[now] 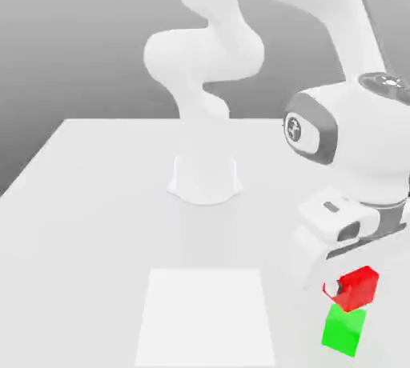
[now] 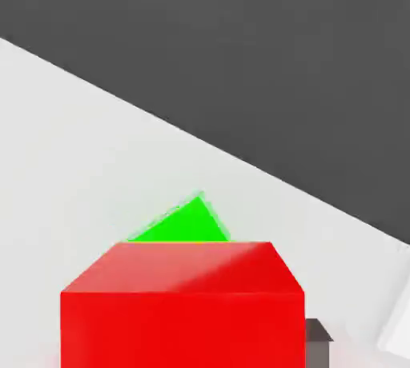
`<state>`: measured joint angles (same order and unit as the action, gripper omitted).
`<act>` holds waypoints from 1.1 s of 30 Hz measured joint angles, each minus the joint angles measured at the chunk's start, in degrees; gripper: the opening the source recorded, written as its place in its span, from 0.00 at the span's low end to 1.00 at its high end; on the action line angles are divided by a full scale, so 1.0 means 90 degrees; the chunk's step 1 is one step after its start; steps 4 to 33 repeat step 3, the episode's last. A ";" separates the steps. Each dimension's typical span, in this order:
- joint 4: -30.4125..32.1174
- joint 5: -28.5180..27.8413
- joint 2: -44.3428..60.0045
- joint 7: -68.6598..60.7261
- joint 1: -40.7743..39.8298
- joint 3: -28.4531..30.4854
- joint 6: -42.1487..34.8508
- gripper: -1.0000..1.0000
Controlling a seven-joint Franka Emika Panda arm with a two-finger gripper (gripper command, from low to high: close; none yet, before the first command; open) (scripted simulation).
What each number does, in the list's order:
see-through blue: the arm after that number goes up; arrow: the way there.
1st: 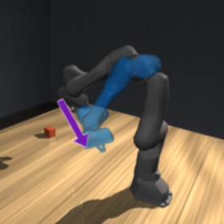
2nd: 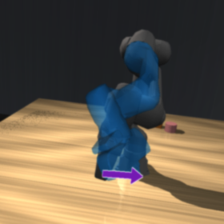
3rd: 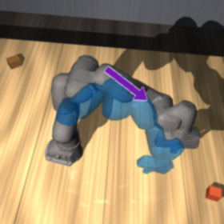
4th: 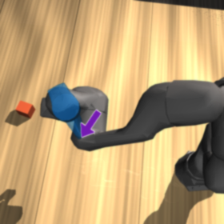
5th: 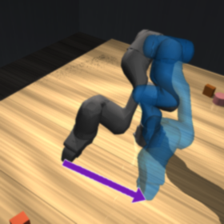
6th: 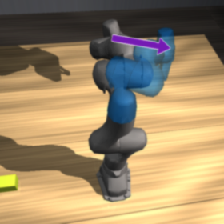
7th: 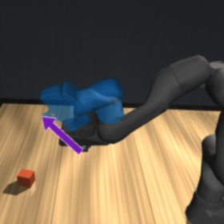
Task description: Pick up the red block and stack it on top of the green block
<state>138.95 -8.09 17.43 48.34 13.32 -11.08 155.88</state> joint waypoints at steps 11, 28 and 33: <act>0.0000 0.0000 0.0000 0.0000 0.0000 0.0000 0.0000 1.00; 0.0000 0.0000 0.0000 0.0000 0.0000 0.0000 0.0000 1.00; 0.0000 0.0000 0.0000 0.0000 0.0000 0.0000 0.0000 1.00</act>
